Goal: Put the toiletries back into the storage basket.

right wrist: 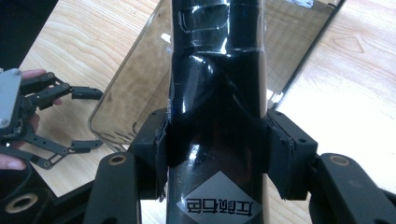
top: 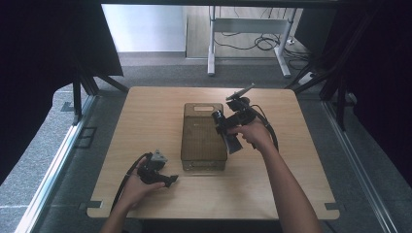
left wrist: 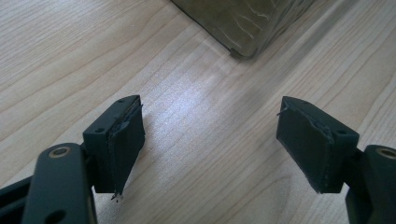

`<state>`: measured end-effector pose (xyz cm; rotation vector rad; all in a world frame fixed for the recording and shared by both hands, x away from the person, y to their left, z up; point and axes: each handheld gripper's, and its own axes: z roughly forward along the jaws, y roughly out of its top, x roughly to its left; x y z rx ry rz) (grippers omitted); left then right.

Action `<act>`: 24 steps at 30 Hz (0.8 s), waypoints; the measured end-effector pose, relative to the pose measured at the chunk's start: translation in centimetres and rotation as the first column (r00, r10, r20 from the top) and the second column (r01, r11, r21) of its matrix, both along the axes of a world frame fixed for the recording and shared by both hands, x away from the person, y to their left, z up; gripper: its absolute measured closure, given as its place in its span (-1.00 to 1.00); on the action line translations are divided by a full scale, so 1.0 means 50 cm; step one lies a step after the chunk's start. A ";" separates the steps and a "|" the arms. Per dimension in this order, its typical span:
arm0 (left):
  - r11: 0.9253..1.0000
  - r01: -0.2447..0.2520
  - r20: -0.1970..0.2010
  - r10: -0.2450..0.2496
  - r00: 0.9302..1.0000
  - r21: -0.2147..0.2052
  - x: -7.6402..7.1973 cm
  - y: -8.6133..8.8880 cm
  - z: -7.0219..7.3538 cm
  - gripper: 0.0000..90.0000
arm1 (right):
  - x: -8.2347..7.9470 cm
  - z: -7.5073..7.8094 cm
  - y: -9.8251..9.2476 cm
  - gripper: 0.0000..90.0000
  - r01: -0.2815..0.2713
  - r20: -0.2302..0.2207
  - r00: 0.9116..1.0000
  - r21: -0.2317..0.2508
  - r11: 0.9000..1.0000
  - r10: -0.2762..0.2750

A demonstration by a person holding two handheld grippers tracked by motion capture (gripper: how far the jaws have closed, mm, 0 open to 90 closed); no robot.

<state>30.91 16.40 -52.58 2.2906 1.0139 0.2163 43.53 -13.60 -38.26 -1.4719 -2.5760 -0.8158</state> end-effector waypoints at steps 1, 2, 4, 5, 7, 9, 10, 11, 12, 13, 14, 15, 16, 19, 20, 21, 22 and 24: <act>1.000 0.000 0.000 0.000 1.000 0.001 0.000 0.000 0.000 -0.47 | 0.001 0.000 0.004 0.03 -0.002 -0.001 1.000 0.000 1.000 0.002; 1.000 0.000 0.000 0.000 1.000 0.000 0.000 0.000 0.000 -0.47 | 0.003 0.000 0.007 0.03 0.000 -0.003 1.000 0.004 1.000 0.000; 1.000 0.003 0.001 -0.003 1.000 -0.002 0.000 0.000 0.000 -0.47 | 0.005 -0.001 0.013 0.03 -0.001 -0.004 1.000 -0.001 1.000 0.001; 1.000 0.001 0.000 -0.001 1.000 -0.002 0.000 0.000 0.000 -0.47 | 0.007 -0.002 0.017 0.03 0.000 -0.006 1.000 -0.007 1.000 0.000; 1.000 0.001 0.000 -0.001 1.000 -0.001 0.000 0.001 0.000 -0.47 | 0.010 -0.003 0.023 0.03 0.001 -0.009 1.000 -0.011 1.000 -0.001; 1.000 0.002 0.000 -0.002 1.000 -0.001 0.001 0.002 0.000 -0.47 | 0.013 -0.002 0.030 0.03 0.000 -0.009 1.000 -0.011 1.000 0.000; 1.000 0.002 0.001 -0.002 1.000 0.000 0.001 0.003 0.000 -0.47 | 0.014 -0.001 0.032 0.03 -0.002 -0.007 1.000 -0.013 1.000 0.002; 1.000 0.001 0.001 -0.001 1.000 -0.001 0.002 0.003 0.000 -0.47 | 0.015 0.000 0.035 0.03 -0.001 -0.008 1.000 -0.015 1.000 0.001; 1.000 0.001 0.002 -0.001 1.000 0.000 0.002 0.004 0.000 -0.47 | 0.016 0.001 0.038 0.03 -0.002 -0.007 1.000 -0.016 1.000 0.002; 1.000 -0.008 -0.002 0.008 1.000 -0.005 0.001 0.004 0.000 -0.47 | 0.018 0.001 0.041 0.03 -0.004 -0.006 1.000 -0.013 1.000 0.004; 1.000 -0.005 0.000 0.005 1.000 -0.004 0.001 0.005 0.001 -0.47 | 0.019 0.001 0.043 0.03 0.000 -0.008 1.000 -0.011 1.000 0.000; 1.000 -0.001 0.003 0.001 1.000 -0.001 0.002 0.006 0.002 -0.47 | 0.021 0.000 0.045 0.03 0.003 -0.009 1.000 -0.011 1.000 -0.003; 1.000 -0.002 0.004 0.002 1.000 -0.003 0.001 0.006 0.002 -0.47 | 0.022 -0.001 0.047 0.03 0.003 -0.008 1.000 -0.007 1.000 -0.003; 1.000 -0.001 0.007 0.001 1.000 -0.005 0.001 0.007 0.004 -0.47 | 0.025 -0.005 0.054 0.03 0.006 -0.013 1.000 -0.007 1.000 -0.006; 1.000 -0.002 0.007 0.002 1.000 -0.004 0.001 0.006 0.004 -0.47 | 0.027 -0.007 0.057 0.03 0.007 -0.014 1.000 -0.005 1.000 -0.007; 1.000 -0.001 0.006 0.001 1.000 -0.003 0.001 0.006 0.003 -0.47 | 0.028 -0.009 0.060 0.03 0.010 -0.014 1.000 -0.005 1.000 -0.010; 1.000 -0.006 0.002 0.006 1.000 -0.006 0.000 0.004 0.003 -0.47 | 0.029 -0.011 0.063 0.03 0.008 -0.017 1.000 -0.006 1.000 -0.008; 1.000 0.003 0.006 -0.003 1.000 0.000 0.001 0.004 0.002 -0.47 | 0.032 -0.016 0.072 0.03 0.008 -0.023 1.000 -0.007 1.000 -0.009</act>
